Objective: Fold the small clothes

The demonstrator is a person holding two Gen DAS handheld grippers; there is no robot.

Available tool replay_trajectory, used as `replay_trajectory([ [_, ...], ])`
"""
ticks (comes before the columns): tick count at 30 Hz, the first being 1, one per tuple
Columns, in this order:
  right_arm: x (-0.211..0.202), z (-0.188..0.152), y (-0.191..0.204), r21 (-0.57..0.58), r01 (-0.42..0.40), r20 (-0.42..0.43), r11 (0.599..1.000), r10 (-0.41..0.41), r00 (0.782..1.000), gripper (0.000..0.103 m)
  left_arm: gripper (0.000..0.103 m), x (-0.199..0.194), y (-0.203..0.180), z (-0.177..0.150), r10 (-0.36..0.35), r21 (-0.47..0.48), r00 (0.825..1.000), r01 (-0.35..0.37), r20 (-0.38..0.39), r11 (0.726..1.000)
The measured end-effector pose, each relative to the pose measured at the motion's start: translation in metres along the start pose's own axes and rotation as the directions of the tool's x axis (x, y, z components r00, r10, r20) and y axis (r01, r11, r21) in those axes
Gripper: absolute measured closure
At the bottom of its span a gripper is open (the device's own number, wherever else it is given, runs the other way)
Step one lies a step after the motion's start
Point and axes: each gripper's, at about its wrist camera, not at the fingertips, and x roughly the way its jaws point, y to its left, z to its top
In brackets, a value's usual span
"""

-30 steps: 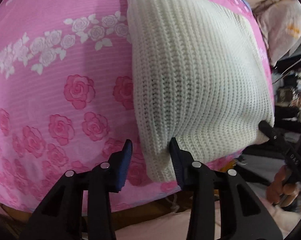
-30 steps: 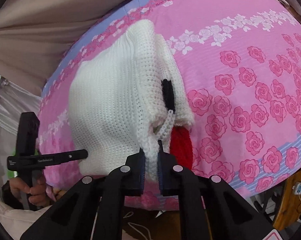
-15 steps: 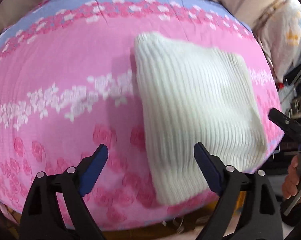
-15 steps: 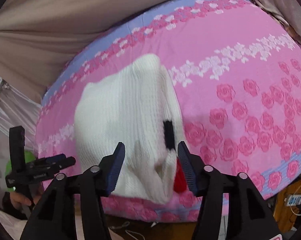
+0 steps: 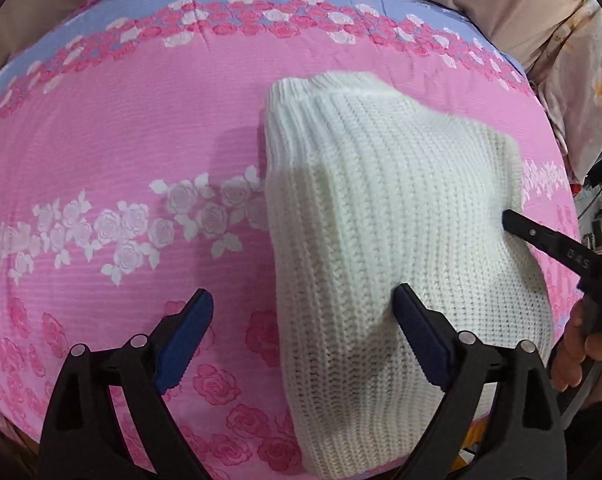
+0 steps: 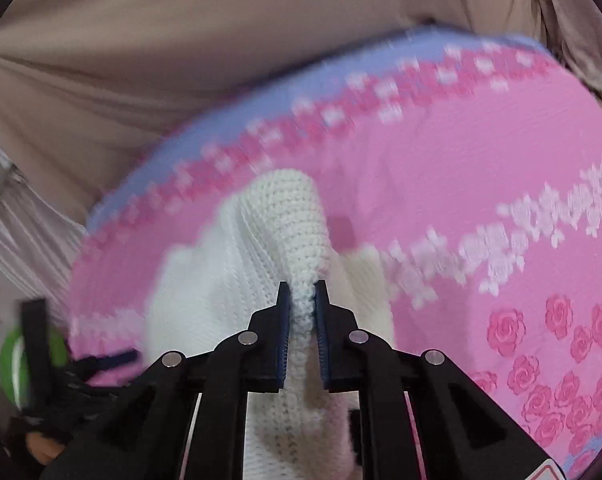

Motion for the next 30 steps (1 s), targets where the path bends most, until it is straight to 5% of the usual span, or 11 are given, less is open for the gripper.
replay_trajectory([
  [5, -0.057, -0.026, -0.014, 0.094, -0.127, 0.086, 0.988, 0.119, 0.989, 0.079, 0.014, -0.009, 0.005, -0.005, -0.030, -0.022, 1.000, 0.030, -0.003, 0.999],
  [8, -0.073, -0.059, -0.021, 0.108, -0.147, 0.044, 0.983, 0.143, 0.989, 0.055, 0.014, -0.010, 0.006, -0.012, -0.039, -0.025, 0.999, 0.038, -0.023, 0.999],
  [11, -0.071, -0.091, -0.013, 0.100, -0.141, 0.004, 0.985, 0.141, 0.990, 0.054, 0.013, -0.008, 0.005, -0.016, -0.031, -0.016, 0.999, 0.031, -0.021, 0.999],
  [13, -0.071, -0.103, -0.007, 0.099, -0.132, 0.037, 0.986, 0.129, 0.991, 0.070, 0.012, -0.006, 0.004, -0.017, -0.026, -0.016, 0.999, 0.026, -0.022, 1.000],
  [14, -0.067, -0.106, -0.004, 0.086, -0.101, 0.041, 0.991, 0.098, 0.994, 0.094, 0.011, -0.005, 0.004, -0.017, -0.023, -0.015, 0.999, 0.023, -0.023, 1.000],
  [18, -0.048, -0.126, -0.012, 0.040, 0.022, -0.009, 0.999, -0.021, 1.000, 0.095, 0.008, 0.002, -0.001, -0.016, -0.026, 0.002, 0.999, 0.026, -0.042, 1.000],
  [23, -0.045, -0.120, -0.022, 0.069, -0.016, -0.049, 0.997, 0.019, 0.999, 0.092, 0.008, 0.000, -0.004, -0.014, -0.025, 0.001, 0.999, 0.025, -0.033, 1.000],
  [25, -0.066, -0.104, -0.019, 0.087, -0.031, 0.005, 0.996, 0.031, 1.000, 0.083, 0.008, -0.007, 0.000, -0.008, -0.043, -0.018, 0.999, 0.043, -0.010, 0.999],
  [29, -0.088, -0.074, -0.018, 0.107, -0.073, 0.138, 0.992, 0.058, 0.989, 0.030, 0.008, -0.001, 0.008, 0.006, -0.086, -0.086, 0.996, 0.086, 0.002, 0.993],
  [30, -0.082, -0.066, -0.017, 0.098, -0.084, 0.130, 0.992, 0.071, 0.989, 0.029, 0.008, 0.005, 0.010, 0.008, -0.111, -0.109, 0.994, 0.111, -0.002, 0.988],
])
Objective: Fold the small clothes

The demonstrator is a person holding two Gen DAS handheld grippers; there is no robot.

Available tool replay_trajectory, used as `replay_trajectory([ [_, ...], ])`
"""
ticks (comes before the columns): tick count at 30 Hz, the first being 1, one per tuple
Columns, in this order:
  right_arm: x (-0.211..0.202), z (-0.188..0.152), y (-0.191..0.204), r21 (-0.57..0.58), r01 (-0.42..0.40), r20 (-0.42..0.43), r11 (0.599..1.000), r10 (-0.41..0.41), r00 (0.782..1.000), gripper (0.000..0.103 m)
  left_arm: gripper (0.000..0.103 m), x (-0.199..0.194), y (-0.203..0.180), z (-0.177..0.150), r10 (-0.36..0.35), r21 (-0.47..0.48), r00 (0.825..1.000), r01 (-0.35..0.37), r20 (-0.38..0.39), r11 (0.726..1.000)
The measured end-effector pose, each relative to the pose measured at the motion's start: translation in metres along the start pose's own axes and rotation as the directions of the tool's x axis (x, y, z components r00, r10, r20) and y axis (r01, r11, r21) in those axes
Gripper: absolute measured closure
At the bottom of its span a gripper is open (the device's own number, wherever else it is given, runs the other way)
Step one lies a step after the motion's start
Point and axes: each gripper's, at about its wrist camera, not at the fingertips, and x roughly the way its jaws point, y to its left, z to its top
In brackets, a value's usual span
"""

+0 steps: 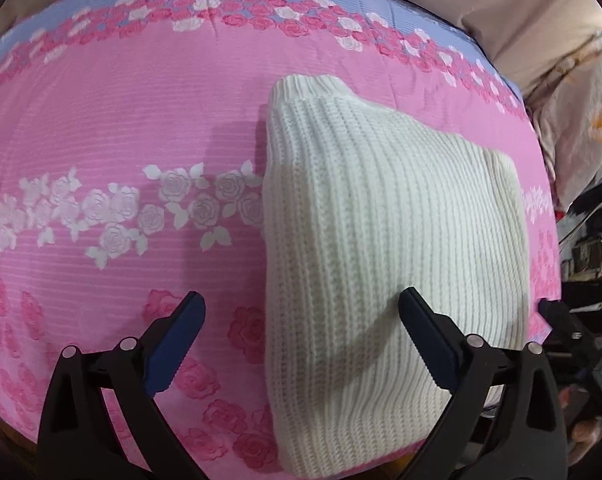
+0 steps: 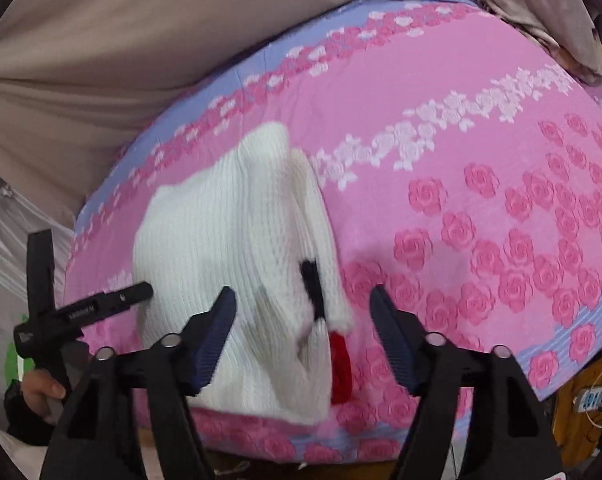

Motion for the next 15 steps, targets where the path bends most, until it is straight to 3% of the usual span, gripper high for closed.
replay_trajectory([
  [4, 0.059, 0.022, -0.004, -0.012, -0.007, -0.145, 1.000, 0.005, 0.989, 0.028, 0.005, 0.023, 0.011, 0.005, -0.102, -0.108, 0.994, 0.098, -0.032, 0.989],
  [6, 0.070, 0.021, -0.003, 0.002, -0.013, -0.170, 1.000, 0.013, 0.985, 0.027, 0.005, 0.032, 0.016, 0.004, -0.176, -0.164, 0.983, 0.166, -0.044, 0.972],
  [9, 0.094, 0.016, -0.009, 0.107, -0.077, -0.215, 0.991, 0.098, 0.972, 0.026, 0.005, 0.032, 0.013, 0.004, -0.202, -0.155, 0.979, 0.197, -0.015, 0.968],
  [10, 0.096, 0.014, -0.011, 0.145, -0.088, -0.210, 0.985, 0.117, 0.971, 0.026, 0.009, 0.031, 0.012, 0.005, -0.210, -0.151, 0.977, 0.205, -0.018, 0.967],
  [11, 0.095, 0.013, -0.012, 0.175, -0.100, -0.193, 0.979, 0.134, 0.972, 0.028, 0.027, 0.030, 0.011, 0.007, -0.244, -0.152, 0.969, 0.239, -0.019, 0.959],
  [13, 0.093, 0.012, -0.015, 0.226, -0.128, -0.180, 0.966, 0.170, 0.969, 0.058, 0.041, 0.022, 0.004, 0.012, -0.259, -0.127, 0.966, 0.254, -0.025, 0.959],
  [14, 0.090, 0.013, -0.015, 0.235, -0.140, -0.173, 0.962, 0.183, 0.968, 0.061, 0.051, 0.013, -0.001, 0.016, -0.266, -0.100, 0.964, 0.263, -0.023, 0.960],
  [15, 0.084, 0.015, -0.012, 0.222, -0.149, -0.164, 0.963, 0.188, 0.968, 0.067, 0.053, 0.006, -0.005, 0.019, -0.278, -0.083, 0.961, 0.275, -0.018, 0.958],
])
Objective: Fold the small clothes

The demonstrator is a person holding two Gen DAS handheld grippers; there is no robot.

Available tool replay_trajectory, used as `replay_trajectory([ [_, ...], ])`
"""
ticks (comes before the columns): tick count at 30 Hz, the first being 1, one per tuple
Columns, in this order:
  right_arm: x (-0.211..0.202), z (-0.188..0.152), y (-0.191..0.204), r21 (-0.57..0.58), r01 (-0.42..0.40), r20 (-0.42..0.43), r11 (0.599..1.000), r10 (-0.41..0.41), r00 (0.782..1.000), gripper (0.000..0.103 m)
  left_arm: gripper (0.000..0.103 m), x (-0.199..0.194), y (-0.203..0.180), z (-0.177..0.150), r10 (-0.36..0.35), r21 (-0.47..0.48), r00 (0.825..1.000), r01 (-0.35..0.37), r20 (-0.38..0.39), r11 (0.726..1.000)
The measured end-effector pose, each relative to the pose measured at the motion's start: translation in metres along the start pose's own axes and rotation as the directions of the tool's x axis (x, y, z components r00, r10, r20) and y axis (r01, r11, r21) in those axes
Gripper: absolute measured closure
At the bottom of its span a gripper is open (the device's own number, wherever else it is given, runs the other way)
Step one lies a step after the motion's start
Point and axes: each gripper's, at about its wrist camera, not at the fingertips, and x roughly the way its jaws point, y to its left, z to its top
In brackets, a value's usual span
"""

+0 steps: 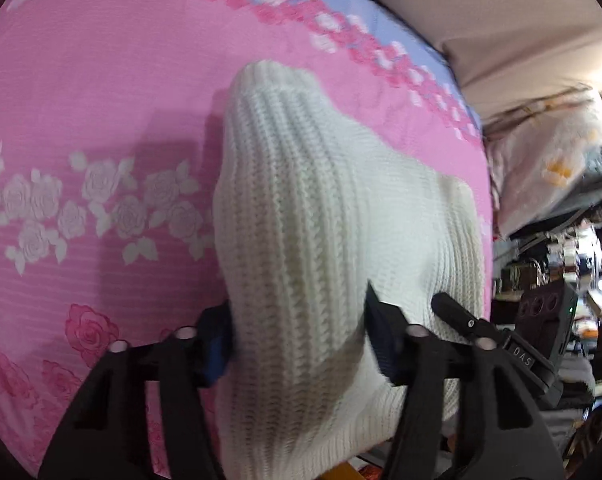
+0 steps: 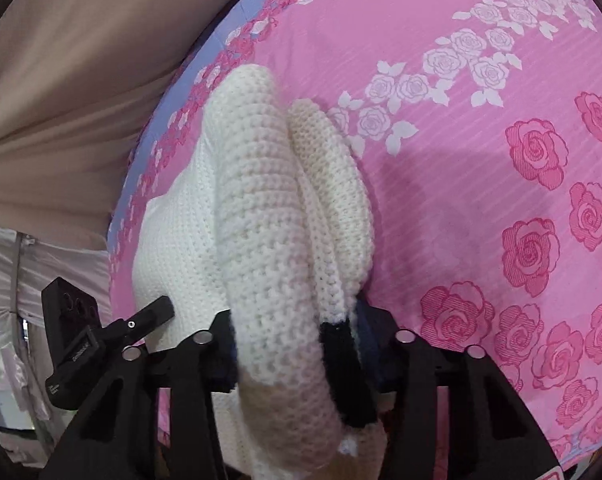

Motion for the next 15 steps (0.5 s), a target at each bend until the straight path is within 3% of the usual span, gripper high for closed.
replay_trajectory([
  [6, -0.067, 0.013, 0.059, -0.136, -0.033, 0.137, 0.990, 0.052, 0.989, 0.074, 0.056, -0.058, -0.061, 0.029, -0.063, 0.115, 0.996, 0.056, 0.059, 0.992],
  [9, -0.105, 0.029, 0.087, -0.206, 0.000, 0.216, 0.978, 0.046, 0.975, 0.074, 0.049, -0.068, -0.079, 0.048, -0.052, 0.151, 0.996, 0.041, 0.071, 0.988],
  [13, -0.105, 0.052, 0.080, -0.221, 0.054, 0.228, 0.974, -0.003, 0.974, 0.067, 0.033, -0.031, -0.071, 0.061, 0.091, 0.183, 0.988, -0.113, 0.124, 0.977],
  [15, -0.077, 0.065, 0.057, -0.186, 0.070, 0.215, 0.980, -0.029, 0.976, 0.063, 0.028, 0.006, -0.060, 0.067, 0.153, 0.171, 0.984, -0.166, 0.090, 0.971],
])
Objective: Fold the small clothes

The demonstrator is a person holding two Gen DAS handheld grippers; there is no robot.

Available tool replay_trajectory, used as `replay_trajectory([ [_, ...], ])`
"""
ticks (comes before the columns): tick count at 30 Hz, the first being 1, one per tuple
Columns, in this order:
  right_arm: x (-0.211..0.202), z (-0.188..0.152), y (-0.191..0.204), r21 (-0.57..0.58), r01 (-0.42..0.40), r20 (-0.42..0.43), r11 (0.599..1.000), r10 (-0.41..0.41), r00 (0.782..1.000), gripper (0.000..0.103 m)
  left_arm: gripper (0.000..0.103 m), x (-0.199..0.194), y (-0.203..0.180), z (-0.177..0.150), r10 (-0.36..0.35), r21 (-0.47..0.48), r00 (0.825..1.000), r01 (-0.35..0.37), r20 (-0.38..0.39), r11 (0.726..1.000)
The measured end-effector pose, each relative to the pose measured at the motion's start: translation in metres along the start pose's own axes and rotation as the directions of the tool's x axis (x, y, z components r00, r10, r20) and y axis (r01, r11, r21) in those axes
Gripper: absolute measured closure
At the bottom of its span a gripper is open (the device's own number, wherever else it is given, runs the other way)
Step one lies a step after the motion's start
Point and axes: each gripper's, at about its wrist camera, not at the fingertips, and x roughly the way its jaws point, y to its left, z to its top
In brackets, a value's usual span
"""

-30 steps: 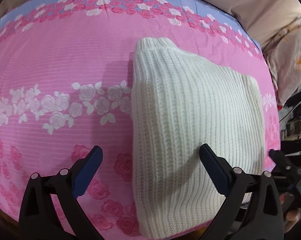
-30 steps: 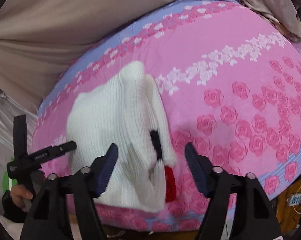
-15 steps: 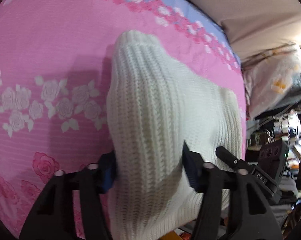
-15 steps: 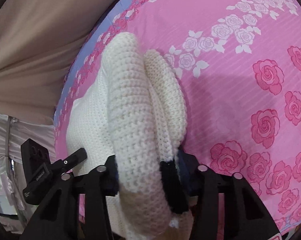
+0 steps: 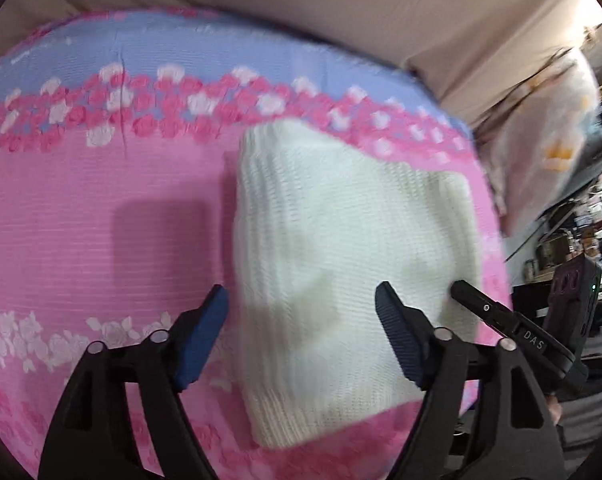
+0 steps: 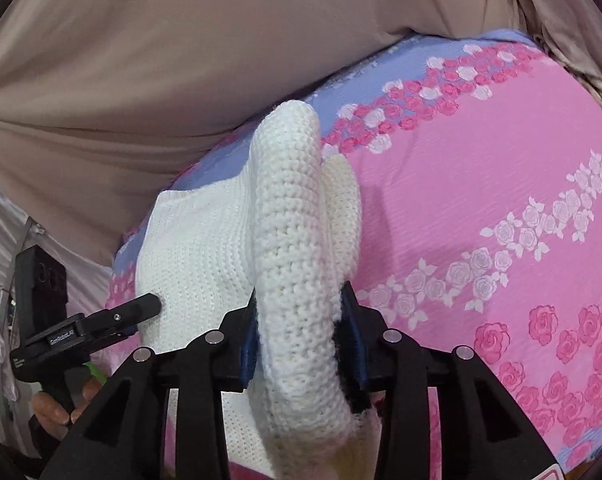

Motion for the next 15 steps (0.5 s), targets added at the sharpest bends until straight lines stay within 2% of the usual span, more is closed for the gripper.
replay_trajectory([
  [2, 0.038, -0.005, -0.025, 0.053, 0.072, -0.066, 0.996, -0.069, 0.995, 0.063, 0.028, 0.023, 0.015, -0.005, 0.048, -0.018, 0.998, -0.049, -0.042, 0.999],
  [4, 0.059, -0.012, -0.040, 0.084, 0.116, -0.103, 0.990, -0.107, 0.989, 0.061, 0.020, 0.033, 0.022, -0.006, 0.048, -0.041, 0.998, -0.050, -0.044, 0.998],
  [5, 0.061, -0.014, -0.044, 0.092, 0.119, -0.093, 0.989, -0.111, 0.989, 0.058, 0.012, 0.034, 0.025, -0.006, 0.041, -0.063, 0.999, -0.043, -0.029, 0.997],
  [7, 0.060, -0.016, -0.043, 0.089, 0.085, -0.069, 0.992, -0.079, 0.994, 0.041, 0.011, 0.039, 0.032, -0.005, -0.010, -0.116, 1.000, 0.008, -0.021, 0.993],
  [10, 0.069, -0.017, -0.039, 0.044, 0.096, -0.069, 0.994, -0.093, 0.993, 0.033, 0.009, 0.057, 0.037, -0.006, -0.092, -0.189, 0.994, 0.079, -0.059, 0.979],
  [11, 0.075, -0.018, -0.038, 0.027, 0.116, -0.079, 0.993, -0.113, 0.990, 0.033, 0.005, 0.061, 0.037, -0.010, -0.103, -0.201, 0.993, 0.089, -0.060, 0.976],
  [12, 0.081, -0.019, -0.039, 0.011, 0.133, -0.082, 0.991, -0.131, 0.988, 0.029, 0.005, 0.060, 0.033, -0.011, -0.098, -0.192, 0.995, 0.089, -0.033, 0.977],
  [15, 0.089, -0.017, -0.040, -0.006, 0.131, -0.064, 0.991, -0.131, 0.989, 0.022, 0.005, 0.063, 0.020, -0.011, -0.044, -0.138, 0.999, 0.040, -0.023, 0.990],
])
